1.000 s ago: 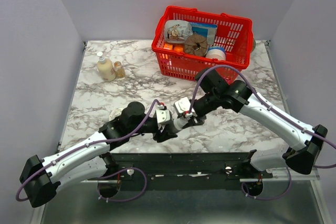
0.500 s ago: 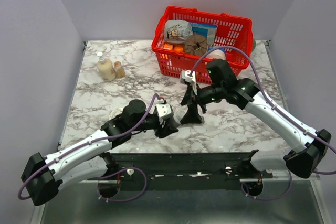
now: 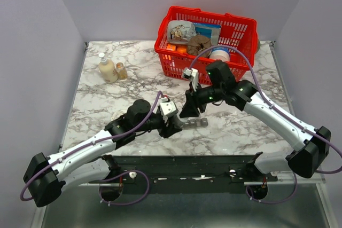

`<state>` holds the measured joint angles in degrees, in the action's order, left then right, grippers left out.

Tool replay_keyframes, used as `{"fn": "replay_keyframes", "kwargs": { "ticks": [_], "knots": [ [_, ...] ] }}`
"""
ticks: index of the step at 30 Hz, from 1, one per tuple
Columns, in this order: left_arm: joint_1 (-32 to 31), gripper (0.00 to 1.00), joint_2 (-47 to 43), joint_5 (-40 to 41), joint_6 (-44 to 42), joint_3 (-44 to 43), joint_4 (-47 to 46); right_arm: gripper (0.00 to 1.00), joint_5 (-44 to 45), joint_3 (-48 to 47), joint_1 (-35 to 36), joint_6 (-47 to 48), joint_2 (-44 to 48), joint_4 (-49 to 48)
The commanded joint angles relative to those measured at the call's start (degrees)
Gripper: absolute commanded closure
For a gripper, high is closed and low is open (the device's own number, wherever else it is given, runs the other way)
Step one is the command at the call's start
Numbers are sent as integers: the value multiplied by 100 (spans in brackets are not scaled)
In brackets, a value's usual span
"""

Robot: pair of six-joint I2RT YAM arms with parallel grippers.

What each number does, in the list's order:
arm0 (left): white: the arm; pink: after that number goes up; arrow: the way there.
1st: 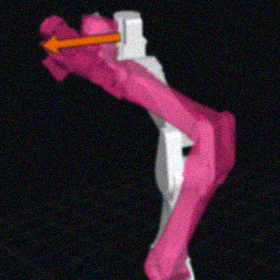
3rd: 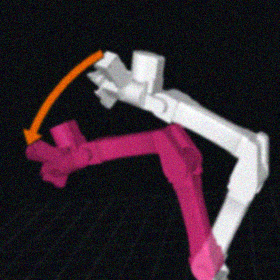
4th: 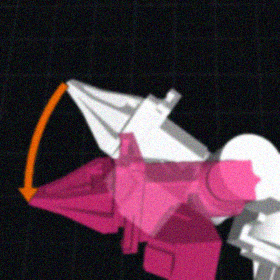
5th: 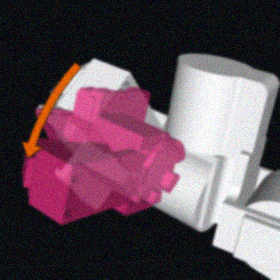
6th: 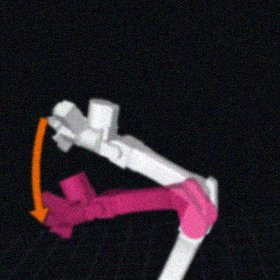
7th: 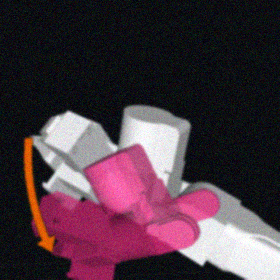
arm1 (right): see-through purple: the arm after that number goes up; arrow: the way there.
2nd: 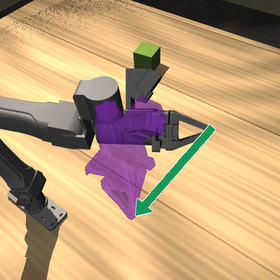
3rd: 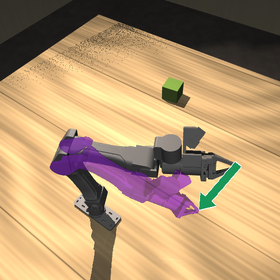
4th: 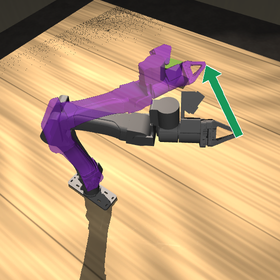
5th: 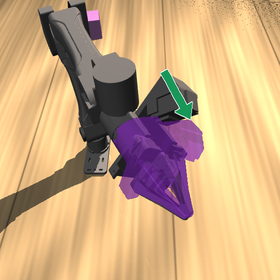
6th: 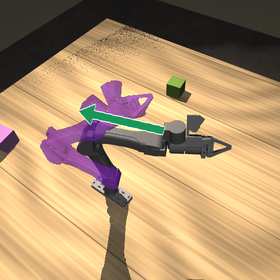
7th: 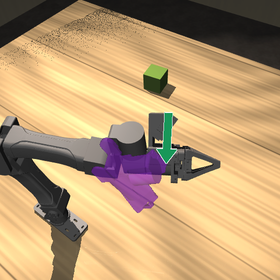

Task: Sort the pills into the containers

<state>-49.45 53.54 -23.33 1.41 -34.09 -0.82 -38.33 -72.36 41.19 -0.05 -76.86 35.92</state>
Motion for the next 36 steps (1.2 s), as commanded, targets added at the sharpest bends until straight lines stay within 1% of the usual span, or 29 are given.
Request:
{"fn": "replay_keyframes", "kwargs": {
  "ticks": [1, 2, 3, 5, 6, 7, 8, 9, 10, 12, 13, 16, 20, 24, 31, 36],
  "knots": [
    [14, 100, 7, 145, 35, -169, -94, 65, -148, -129, -6, 135, -92, 37],
    [14, 100, -10, 136, 26, -169, -76, 71, -218, -182, -6, 216, -110, 90],
    [14, 100, -19, 127, 0, -160, -59, 79, -437, -226, -6, 312, -136, 221],
    [23, 100, -54, 66, -70, -142, -6, 85, -858, -479, -6, 925, -250, 467],
    [23, 100, -98, -4, -97, -133, 20, 90, -1113, -594, 3, 1302, -303, 860],
    [32, 100, -124, -161, -114, -125, 29, 91, -1690, -700, 12, 2333, -338, 1125],
    [49, 100, -142, -285, -254, -125, 73, 91, -1887, -831, 21, 2778, -391, 1354],
    [84, 100, -159, -408, -290, -133, 73, 92, -2063, -894, 38, 3305, -443, 1835],
    [93, 100, -168, -661, -316, -177, 73, 93, -2308, -955, 64, 4276, -470, 2066],
    [129, 100, -168, -891, -343, -212, 301, 93, -2434, -1104, 126, 5082, -523, 2654],
    [155, 100, -151, -1032, -361, -247, 336, 92, -2417, -1140, 144, 5738, -497, 2761],
    [181, 100, -89, -1358, -378, -256, 442, 93, -2181, -1175, 161, 6402, -365, 2851],
    [199, 100, -54, -1402, -370, -239, 478, 93, -1741, -1325, 161, 6562, -303, 2684],
    [217, 100, -72, -1384, -369, -186, 442, 93, -1608, -1351, 161, 6457, -251, 2587],
    [234, 100, -28, -1560, -413, -160, 469, 93, -1757, -1377, 126, 6492, -92, 2665],
    [252, 100, -54, -1543, -431, -142, 486, 94, -2249, -1790, -75, 6176, -215, 2832]
  ]
}}
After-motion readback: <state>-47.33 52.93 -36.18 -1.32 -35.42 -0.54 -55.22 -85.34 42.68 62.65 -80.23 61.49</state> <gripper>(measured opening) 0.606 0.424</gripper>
